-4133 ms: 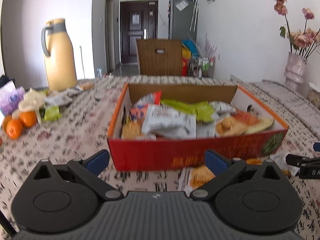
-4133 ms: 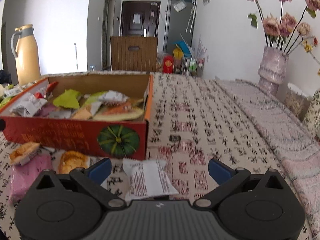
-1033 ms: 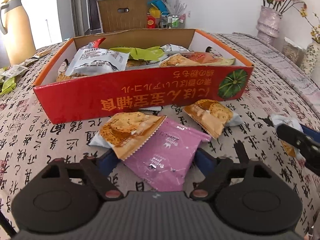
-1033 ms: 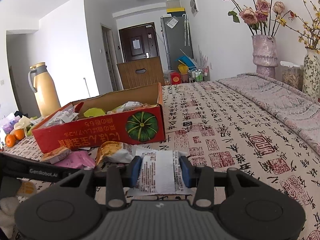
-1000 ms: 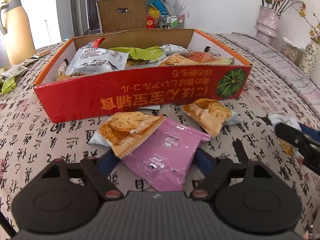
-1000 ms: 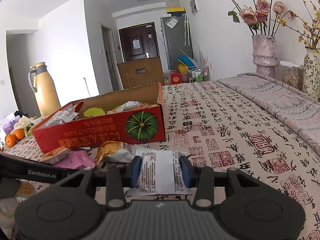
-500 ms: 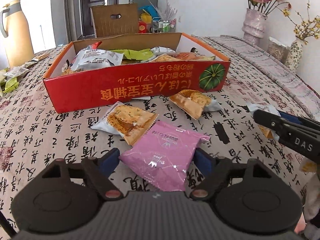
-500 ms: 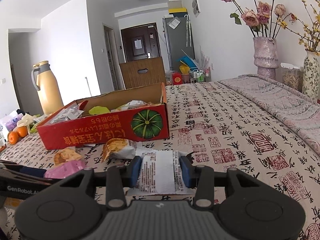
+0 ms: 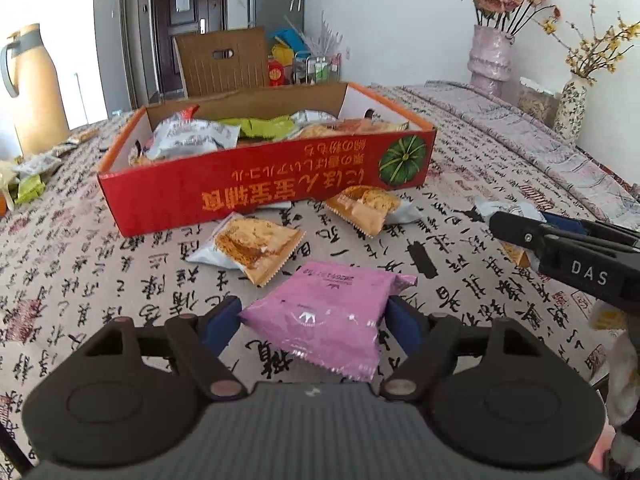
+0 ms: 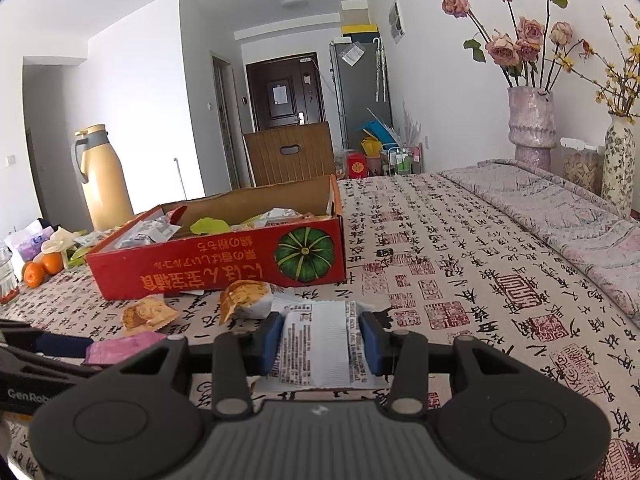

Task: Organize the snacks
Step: 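Lower the left tool onto the pink packet while the right tool holds the white packet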

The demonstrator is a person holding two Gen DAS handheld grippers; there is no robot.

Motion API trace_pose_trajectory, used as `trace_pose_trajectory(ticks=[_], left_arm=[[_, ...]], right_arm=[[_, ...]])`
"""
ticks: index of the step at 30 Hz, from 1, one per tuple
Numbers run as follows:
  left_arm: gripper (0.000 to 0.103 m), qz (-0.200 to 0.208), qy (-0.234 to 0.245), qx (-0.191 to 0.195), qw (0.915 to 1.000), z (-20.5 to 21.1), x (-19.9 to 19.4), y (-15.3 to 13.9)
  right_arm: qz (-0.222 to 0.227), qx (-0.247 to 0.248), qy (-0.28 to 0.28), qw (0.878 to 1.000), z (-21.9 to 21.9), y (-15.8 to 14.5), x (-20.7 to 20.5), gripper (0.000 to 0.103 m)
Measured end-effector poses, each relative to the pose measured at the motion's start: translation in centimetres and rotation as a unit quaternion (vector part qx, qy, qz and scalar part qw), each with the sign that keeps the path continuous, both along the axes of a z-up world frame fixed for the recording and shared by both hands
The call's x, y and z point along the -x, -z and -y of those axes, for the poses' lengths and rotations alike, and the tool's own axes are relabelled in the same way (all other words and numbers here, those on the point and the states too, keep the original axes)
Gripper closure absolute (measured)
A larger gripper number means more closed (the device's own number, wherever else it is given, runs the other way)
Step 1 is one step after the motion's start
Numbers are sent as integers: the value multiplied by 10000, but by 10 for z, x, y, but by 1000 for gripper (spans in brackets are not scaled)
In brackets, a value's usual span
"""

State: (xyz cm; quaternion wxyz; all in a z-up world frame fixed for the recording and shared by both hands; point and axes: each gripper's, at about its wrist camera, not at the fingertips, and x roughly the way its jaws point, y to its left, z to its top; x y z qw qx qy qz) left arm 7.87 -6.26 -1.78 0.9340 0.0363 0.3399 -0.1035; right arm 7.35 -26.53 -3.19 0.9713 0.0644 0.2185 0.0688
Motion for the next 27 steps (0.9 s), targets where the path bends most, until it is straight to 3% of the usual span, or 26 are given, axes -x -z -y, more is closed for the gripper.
trace_pose_trajectory(ticks=[6, 16, 27], left_arm=[[26, 126, 20, 6, 9999, -1, 6, -5], [25, -338, 54, -133, 9993, 0, 1, 19], [18, -308, 30, -243, 9992, 10, -14, 17]], right_arm=[[51, 36, -18, 10000, -4, -4, 5, 62], [30, 71, -22, 10000, -7, -3, 10, 62], [-18, 34, -3, 10000, -4, 1, 12, 62]])
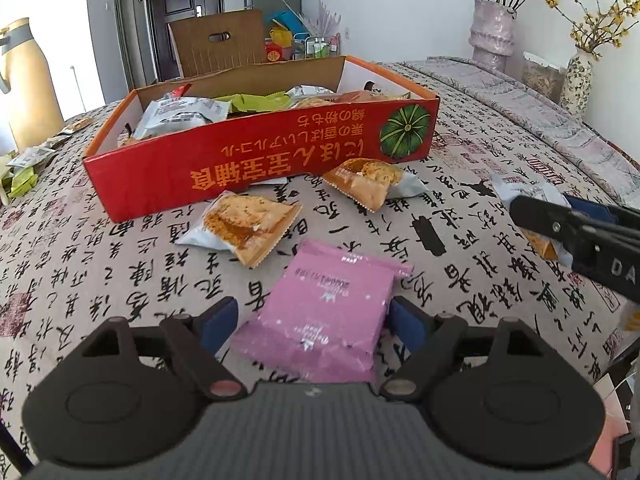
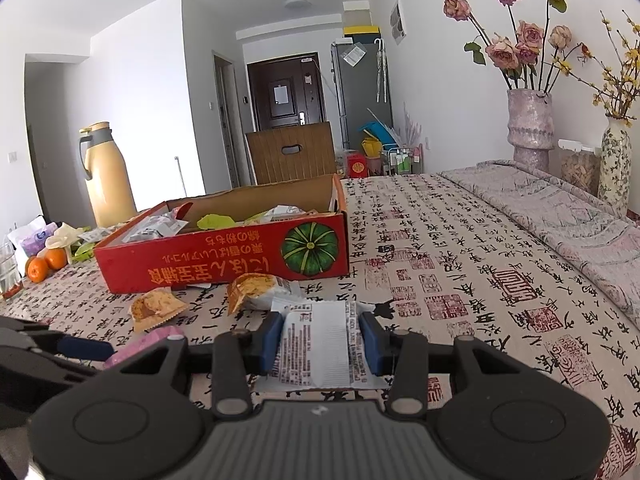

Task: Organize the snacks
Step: 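Lower the left tool onto the pink packet while the right tool holds the white packet, then close the left tool on the pink packet and lift it, then carry both packets over the box and open both tools to drop them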

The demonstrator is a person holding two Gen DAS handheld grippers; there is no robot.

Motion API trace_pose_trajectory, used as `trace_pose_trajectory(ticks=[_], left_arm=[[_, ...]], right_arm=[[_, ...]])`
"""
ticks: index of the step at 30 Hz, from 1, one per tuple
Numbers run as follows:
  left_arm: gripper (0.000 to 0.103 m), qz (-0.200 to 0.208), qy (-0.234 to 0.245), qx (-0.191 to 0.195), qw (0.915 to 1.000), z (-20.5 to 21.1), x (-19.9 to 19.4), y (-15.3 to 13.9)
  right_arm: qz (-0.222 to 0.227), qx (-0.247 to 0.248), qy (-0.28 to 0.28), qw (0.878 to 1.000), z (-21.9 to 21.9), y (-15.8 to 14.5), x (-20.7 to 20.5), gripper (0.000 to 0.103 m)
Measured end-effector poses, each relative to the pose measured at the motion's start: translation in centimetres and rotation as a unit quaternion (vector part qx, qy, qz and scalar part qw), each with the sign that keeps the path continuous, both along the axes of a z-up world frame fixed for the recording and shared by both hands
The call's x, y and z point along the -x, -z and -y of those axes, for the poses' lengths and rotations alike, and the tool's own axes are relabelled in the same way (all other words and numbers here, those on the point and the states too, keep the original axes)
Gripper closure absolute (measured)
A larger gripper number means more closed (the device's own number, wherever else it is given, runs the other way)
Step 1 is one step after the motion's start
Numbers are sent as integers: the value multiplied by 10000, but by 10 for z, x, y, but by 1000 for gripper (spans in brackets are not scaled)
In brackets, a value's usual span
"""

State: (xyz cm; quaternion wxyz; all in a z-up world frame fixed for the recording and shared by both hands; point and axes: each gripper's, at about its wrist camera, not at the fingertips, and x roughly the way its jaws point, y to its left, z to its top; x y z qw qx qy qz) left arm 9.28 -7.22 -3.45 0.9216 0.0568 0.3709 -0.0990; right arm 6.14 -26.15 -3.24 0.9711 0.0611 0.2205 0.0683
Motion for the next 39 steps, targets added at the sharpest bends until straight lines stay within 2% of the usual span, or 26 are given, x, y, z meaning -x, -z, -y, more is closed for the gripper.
trace_pose_trajectory(ticks=[1, 5, 12, 21, 39], left_arm=[[19, -3, -1, -21, 10000, 2, -2, 1], [41, -40, 135, 41, 9999, 6, -5, 1], [41, 134, 241, 57, 9996, 8, 1, -5], [41, 574, 146, 223, 9980, 0, 0, -35], [41, 1431, -331, 620, 9872, -15, -52, -99]], right_arm=[[-6, -1, 0, 10000, 0, 0, -1, 62], [-20, -12, 15, 10000, 2, 1, -1, 62], [-37, -11, -4, 10000, 0, 2, -3, 62], [56, 45, -44, 10000, -7, -4, -10, 62], [766, 212, -160, 9967, -33, -51, -66, 62]])
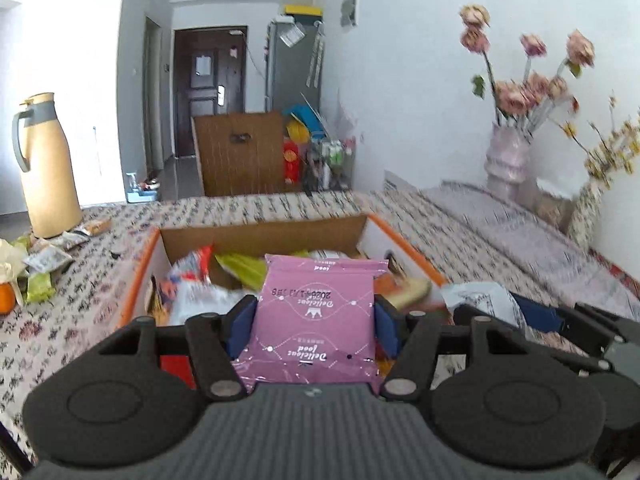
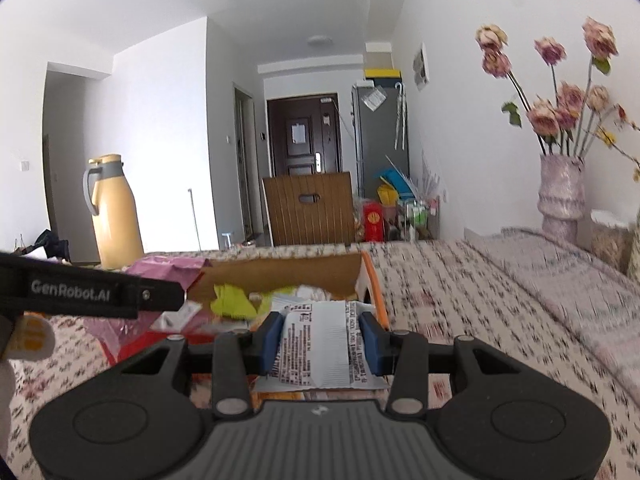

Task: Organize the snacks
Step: 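Carry both packets over the box and open both tools to drop them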

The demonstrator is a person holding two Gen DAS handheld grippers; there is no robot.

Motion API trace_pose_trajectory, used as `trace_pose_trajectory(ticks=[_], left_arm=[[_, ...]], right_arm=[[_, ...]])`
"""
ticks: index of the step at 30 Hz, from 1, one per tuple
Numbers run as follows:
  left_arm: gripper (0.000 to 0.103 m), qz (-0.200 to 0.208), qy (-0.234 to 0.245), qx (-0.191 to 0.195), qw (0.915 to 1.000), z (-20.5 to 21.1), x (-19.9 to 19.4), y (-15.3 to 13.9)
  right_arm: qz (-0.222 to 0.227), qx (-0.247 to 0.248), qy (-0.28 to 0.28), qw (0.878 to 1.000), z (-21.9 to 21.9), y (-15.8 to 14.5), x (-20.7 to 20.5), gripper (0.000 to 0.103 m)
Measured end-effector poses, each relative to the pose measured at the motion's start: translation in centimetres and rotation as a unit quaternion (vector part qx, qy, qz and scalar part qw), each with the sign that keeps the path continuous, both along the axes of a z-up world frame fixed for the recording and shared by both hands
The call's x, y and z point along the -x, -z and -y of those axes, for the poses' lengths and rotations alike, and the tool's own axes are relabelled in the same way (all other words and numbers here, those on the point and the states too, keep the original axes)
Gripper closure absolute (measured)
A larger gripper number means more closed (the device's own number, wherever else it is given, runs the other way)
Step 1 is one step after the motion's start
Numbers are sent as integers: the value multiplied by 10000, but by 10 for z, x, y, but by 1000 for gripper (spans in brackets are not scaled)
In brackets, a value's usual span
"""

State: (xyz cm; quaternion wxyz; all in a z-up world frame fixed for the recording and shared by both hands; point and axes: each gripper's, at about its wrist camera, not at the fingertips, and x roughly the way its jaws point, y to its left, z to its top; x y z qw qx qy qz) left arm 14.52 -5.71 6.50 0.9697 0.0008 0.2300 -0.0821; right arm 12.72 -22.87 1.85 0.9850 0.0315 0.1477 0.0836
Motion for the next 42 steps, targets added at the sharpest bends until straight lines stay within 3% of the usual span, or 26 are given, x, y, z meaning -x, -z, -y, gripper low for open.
trace_pose_trajectory(ticks=[10, 18, 25, 32, 34, 36, 38, 39, 42], left_arm=[[41, 38, -452, 298, 9985, -18, -60, -12], [41, -120, -925, 302, 9952, -29, -104, 13], [41, -283, -1034, 292, 9938, -39, -121, 38], [37, -207, -1026, 312, 9940, -40, -115, 40], [27, -185, -1060, 332, 9936, -41, -115, 39], [17, -147, -1127, 353, 9929, -42, -112, 39], [0, -98, -1169, 379, 9924, -42, -110, 38], [0, -59, -1213, 390, 9918, -43, -109, 37], [0, -48, -1210, 405, 9918, -42, -105, 35]], right_arm=[[119, -10, 60, 9999, -16, -16, -62, 62], [-78, 110, 190, 9997, -28, -6, -118, 62], [-269, 159, 203, 9993, -32, 16, -132, 62], [-372, 246, 120, 9989, -33, 22, -131, 61], [-345, 225, 115, 9991, -32, 21, -129, 51], [-289, 212, 169, 9992, -31, 21, -126, 35], [-239, 213, 204, 9993, -30, 20, -124, 25], [-228, 204, 214, 9993, -29, 20, -123, 15], [-171, 165, 305, 9993, -29, 20, -121, 1]])
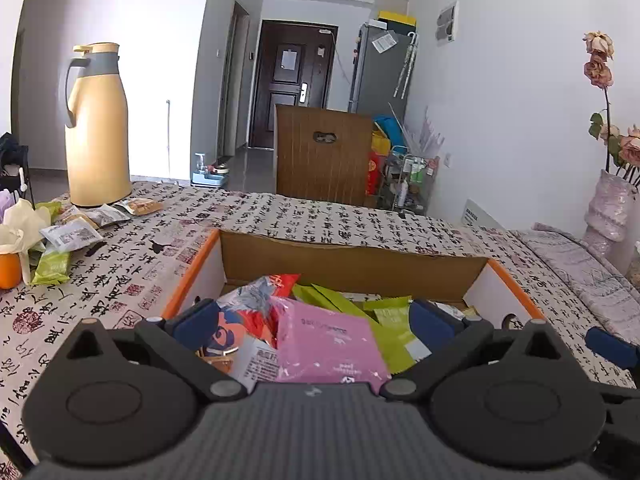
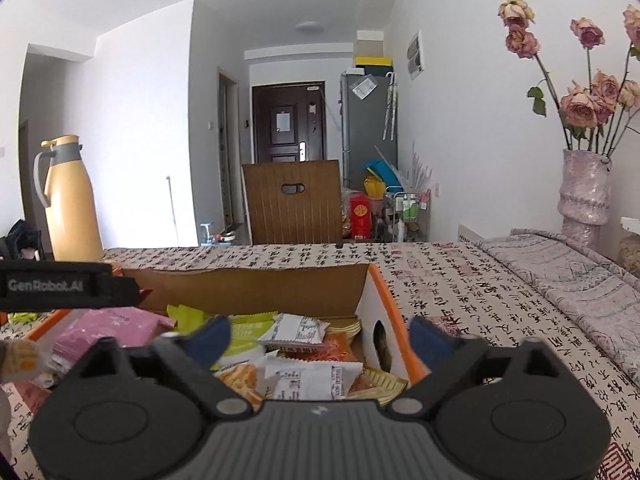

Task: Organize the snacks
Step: 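Carry both packets over the box and open both tools to drop them, then move both tools from the box back over the remaining biscuit packets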

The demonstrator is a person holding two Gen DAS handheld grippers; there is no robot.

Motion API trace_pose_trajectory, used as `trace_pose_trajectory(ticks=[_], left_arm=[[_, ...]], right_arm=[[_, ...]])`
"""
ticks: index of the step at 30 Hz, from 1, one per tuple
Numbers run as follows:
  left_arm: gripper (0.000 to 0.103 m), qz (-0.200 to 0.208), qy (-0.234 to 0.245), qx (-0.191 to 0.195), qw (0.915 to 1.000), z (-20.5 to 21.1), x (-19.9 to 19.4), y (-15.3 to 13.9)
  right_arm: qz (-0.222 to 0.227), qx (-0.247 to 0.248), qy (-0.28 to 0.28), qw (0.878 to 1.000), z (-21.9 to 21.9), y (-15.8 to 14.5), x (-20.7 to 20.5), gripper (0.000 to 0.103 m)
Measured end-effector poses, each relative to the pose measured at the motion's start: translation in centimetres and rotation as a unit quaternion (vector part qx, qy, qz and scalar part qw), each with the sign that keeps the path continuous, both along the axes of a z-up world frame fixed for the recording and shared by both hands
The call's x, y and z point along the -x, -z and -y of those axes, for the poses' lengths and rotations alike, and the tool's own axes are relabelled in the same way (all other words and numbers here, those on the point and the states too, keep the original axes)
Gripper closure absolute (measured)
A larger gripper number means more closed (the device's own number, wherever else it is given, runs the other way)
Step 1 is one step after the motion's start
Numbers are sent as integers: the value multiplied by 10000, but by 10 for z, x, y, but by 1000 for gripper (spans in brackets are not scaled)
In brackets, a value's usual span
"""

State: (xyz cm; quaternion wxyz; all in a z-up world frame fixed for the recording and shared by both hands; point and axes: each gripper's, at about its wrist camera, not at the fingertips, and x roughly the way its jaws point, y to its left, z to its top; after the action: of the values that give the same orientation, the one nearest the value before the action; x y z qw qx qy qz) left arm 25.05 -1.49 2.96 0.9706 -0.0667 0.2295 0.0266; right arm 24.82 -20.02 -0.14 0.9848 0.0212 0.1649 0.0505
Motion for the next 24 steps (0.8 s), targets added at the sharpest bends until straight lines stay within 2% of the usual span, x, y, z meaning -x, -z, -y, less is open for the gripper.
trace_pose_trajectory(ticks=[12, 19, 24], left_arm=[[0, 90, 37, 0, 10000, 3, 9, -8], [0, 281, 49, -78, 9996, 7, 27, -29], [0, 289, 90, -121, 9995, 8, 41, -36]], right_arm=[[14, -79, 112, 9999, 5, -1, 1, 0], [241, -52, 64, 9997, 6, -21, 22, 0], [212, 84, -2, 9997, 6, -23, 36, 0]])
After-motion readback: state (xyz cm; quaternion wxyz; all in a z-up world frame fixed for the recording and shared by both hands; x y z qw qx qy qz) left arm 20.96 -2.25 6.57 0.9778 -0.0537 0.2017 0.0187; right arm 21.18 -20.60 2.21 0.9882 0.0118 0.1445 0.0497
